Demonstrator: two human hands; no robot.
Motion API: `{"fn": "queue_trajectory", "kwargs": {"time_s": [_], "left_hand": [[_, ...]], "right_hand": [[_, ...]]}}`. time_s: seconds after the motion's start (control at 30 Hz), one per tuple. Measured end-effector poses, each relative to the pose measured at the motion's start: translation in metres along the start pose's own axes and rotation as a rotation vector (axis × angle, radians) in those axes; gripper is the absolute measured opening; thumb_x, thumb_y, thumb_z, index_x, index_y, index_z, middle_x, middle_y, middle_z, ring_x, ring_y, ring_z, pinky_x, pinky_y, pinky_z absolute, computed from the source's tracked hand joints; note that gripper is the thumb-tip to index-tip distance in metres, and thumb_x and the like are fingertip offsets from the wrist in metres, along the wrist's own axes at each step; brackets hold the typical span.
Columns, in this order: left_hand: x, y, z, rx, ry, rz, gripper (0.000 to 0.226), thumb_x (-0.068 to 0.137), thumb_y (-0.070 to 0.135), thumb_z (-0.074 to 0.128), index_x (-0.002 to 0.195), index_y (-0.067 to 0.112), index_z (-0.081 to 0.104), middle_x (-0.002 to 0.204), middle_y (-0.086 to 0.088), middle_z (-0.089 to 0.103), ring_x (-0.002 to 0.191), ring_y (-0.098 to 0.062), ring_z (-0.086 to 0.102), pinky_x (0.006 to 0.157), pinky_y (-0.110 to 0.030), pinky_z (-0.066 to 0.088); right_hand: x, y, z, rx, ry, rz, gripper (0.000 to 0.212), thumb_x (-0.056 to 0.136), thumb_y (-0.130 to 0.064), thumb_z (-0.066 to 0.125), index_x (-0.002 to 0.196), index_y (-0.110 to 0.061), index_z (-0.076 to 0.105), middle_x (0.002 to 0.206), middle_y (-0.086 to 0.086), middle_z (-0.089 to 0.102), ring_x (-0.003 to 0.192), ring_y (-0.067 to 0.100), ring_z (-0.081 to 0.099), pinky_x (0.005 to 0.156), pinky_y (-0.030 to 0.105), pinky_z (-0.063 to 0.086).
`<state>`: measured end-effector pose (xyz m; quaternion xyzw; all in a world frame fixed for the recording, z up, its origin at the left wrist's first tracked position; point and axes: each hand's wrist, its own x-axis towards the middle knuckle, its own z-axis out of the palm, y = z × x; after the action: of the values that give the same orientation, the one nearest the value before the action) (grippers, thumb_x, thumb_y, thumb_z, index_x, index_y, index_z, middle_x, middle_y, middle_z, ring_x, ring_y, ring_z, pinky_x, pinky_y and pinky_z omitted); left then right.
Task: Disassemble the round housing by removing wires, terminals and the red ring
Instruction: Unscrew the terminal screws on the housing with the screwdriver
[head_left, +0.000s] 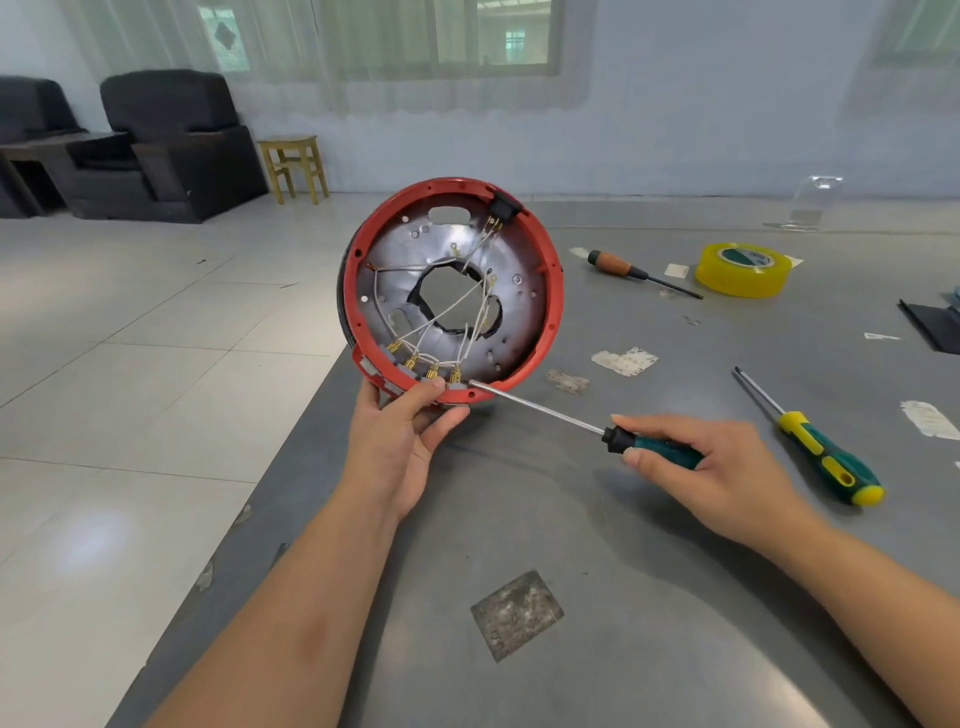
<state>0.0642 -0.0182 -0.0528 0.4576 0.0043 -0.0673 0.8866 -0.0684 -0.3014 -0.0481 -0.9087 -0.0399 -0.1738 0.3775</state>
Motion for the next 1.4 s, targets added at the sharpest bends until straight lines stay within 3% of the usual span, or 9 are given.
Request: {"fn": "queue_trajectory", "kwargs": {"time_s": [0.13,0.3,0.57,0.73,0.87,1.1,1.4], "left_hand": [[0.001,0.004,-0.004,0.035,-0.050,-0.041,0.043,0.089,-0.009,0.068,0.127,0.011,0.059,0.097,-0.011,0.074,0.098,-0.037,0.075,0.075,-0.040,0.064],[0.002,0.006,-0.006,0.074,-0.103,-0.080,0.038,0.090,-0.009,0.067,0.123,0.009,0.059,0.091,-0.009,0.076,0.090,-0.032,0.078,0.073,-0.040,0.065],[0.006,0.010,-0.013,0.101,-0.154,-0.122,0.033,0.088,-0.008,0.070,0.112,0.014,0.064,0.102,-0.012,0.077,0.098,-0.035,0.077,0.074,-0.041,0.064],[0.007,0.010,-0.015,0.104,-0.163,-0.127,0.033,0.088,-0.007,0.070,0.111,0.016,0.064,0.100,-0.010,0.077,0.100,-0.037,0.076,0.075,-0.041,0.065],[0.006,0.009,-0.012,0.102,-0.141,-0.117,0.031,0.089,-0.007,0.069,0.110,0.015,0.064,0.100,-0.010,0.077,0.099,-0.036,0.077,0.074,-0.040,0.064],[0.002,0.009,-0.005,0.070,-0.073,-0.107,0.028,0.092,-0.006,0.067,0.115,0.009,0.062,0.096,-0.012,0.077,0.092,-0.032,0.078,0.067,-0.035,0.065],[0.000,0.008,-0.001,0.006,-0.007,-0.094,0.026,0.092,-0.006,0.067,0.113,0.009,0.061,0.089,-0.011,0.076,0.089,-0.032,0.078,0.062,-0.032,0.064]], "right_hand": [[0.004,0.005,-0.011,0.023,-0.067,-0.013,0.033,0.089,-0.022,0.078,0.117,-0.039,0.075,0.103,-0.032,0.072,0.095,-0.002,0.068,0.075,0.009,0.047],[0.010,0.007,-0.021,-0.010,-0.119,-0.020,0.032,0.087,-0.035,0.075,0.118,-0.042,0.074,0.104,-0.031,0.073,0.096,0.005,0.068,0.078,0.024,0.053],[0.013,0.010,-0.022,-0.038,-0.130,-0.067,0.033,0.084,-0.051,0.067,0.116,-0.055,0.068,0.107,-0.036,0.070,0.099,0.002,0.067,0.079,0.022,0.054],[0.011,0.014,-0.018,-0.045,-0.128,-0.060,0.033,0.086,-0.044,0.070,0.119,-0.047,0.071,0.106,-0.034,0.071,0.098,0.005,0.067,0.080,0.023,0.053],[0.008,0.017,-0.014,-0.041,-0.123,-0.068,0.032,0.091,-0.033,0.073,0.121,-0.044,0.071,0.106,-0.035,0.070,0.101,-0.001,0.066,0.079,0.010,0.047],[0.004,0.014,-0.007,-0.037,-0.100,-0.087,0.031,0.092,-0.030,0.073,0.121,-0.039,0.071,0.105,-0.033,0.071,0.095,0.004,0.068,0.075,0.018,0.051],[0.004,0.004,0.004,-0.021,-0.073,-0.108,0.031,0.092,-0.022,0.074,0.122,-0.032,0.073,0.103,-0.028,0.073,0.097,-0.005,0.067,0.077,0.007,0.043]]}}
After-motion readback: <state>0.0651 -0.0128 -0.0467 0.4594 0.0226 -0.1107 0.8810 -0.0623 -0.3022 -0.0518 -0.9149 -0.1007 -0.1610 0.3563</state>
